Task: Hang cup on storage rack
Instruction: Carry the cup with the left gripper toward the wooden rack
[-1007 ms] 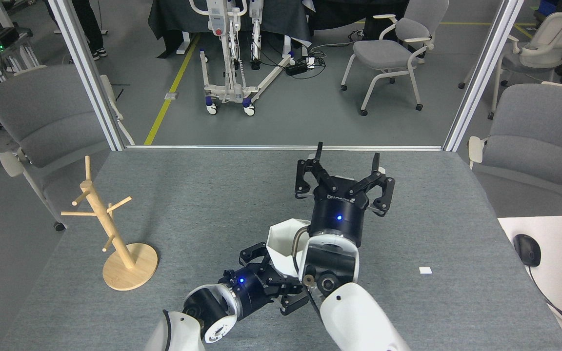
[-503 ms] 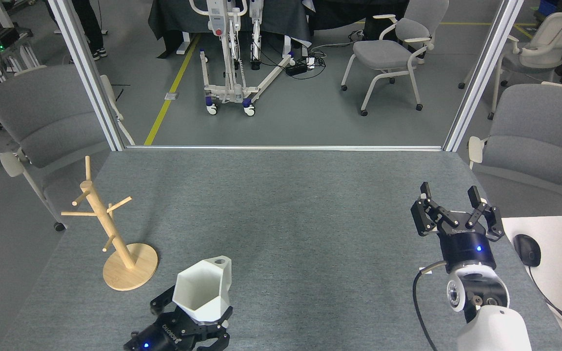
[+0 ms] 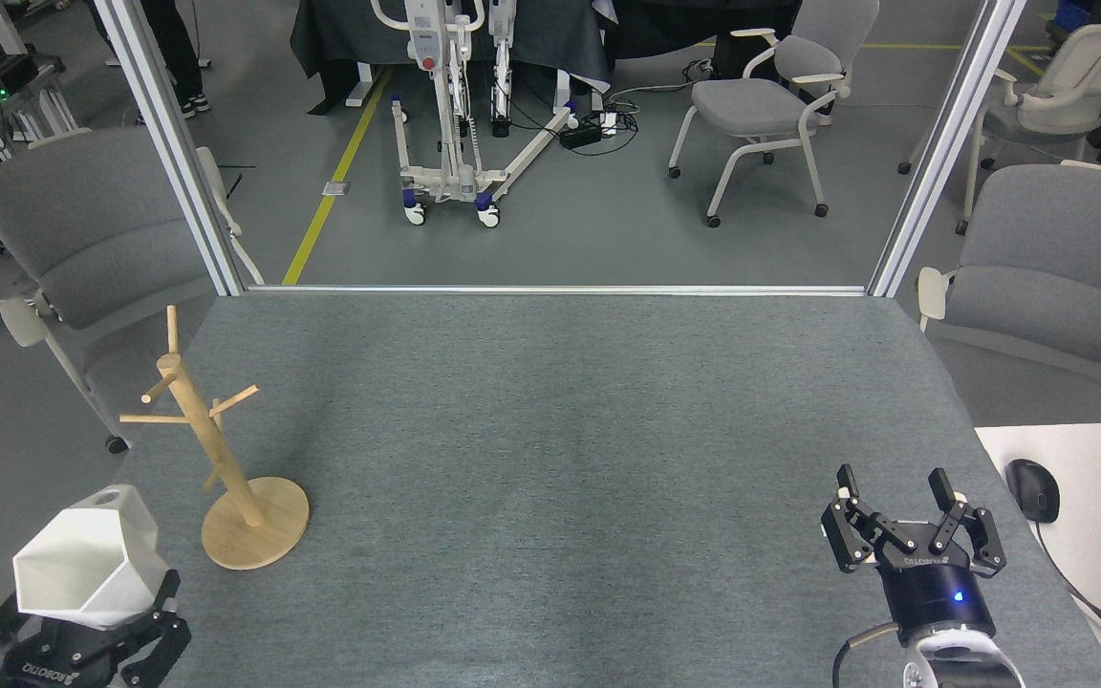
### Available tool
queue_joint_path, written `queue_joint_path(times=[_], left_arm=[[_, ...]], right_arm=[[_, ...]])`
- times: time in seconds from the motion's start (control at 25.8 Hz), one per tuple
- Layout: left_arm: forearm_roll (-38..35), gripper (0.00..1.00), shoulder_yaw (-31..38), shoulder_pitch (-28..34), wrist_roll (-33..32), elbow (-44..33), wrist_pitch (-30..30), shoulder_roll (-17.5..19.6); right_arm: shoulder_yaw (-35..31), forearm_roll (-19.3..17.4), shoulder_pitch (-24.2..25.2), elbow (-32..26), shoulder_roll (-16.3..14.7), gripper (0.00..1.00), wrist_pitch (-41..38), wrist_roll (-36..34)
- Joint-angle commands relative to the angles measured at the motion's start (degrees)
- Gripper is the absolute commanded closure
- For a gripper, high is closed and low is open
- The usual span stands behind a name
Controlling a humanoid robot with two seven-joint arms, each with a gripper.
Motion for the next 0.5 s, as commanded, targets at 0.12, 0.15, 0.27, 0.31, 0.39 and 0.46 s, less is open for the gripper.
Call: queue_joint_path(times=[0.12,0.15,0.27,0.31,0.39,0.46], left_arm=[[-3.99,1.0,2.73,-8.69,-2.0,8.41,7.98,0.51],[-5.31,1.0,2.73,-9.92,-2.27,9.29,8.42,0.51],[-8.56,1.0,2.73,-13.08,-2.62,12.1,8.77,0.24],[-9.62,1.0,2.73,-14.49,-2.62,13.33,8.95,-0.02],[-11.46,1.0,2.55,-16.42,-2.62,15.44,10.36,-0.02],[-13.75,1.0,2.29,-18.27,-2.62,17.81,12.11,-0.02]], right_arm=[[-0.14,0.08,2.63,-2.11,0.11,0.0,0.42,0.08],[-0.05,0.08,2.45,-1.76,0.28,0.0,0.51,0.17],[0.21,0.08,2.45,-2.11,0.55,0.0,0.25,0.44],[0.21,0.08,2.45,-2.02,0.55,0.0,0.16,0.44],[0.21,-0.01,2.01,-1.14,0.46,0.0,0.42,0.44],[0.04,-0.01,1.93,-0.35,0.63,0.0,0.6,0.44]])
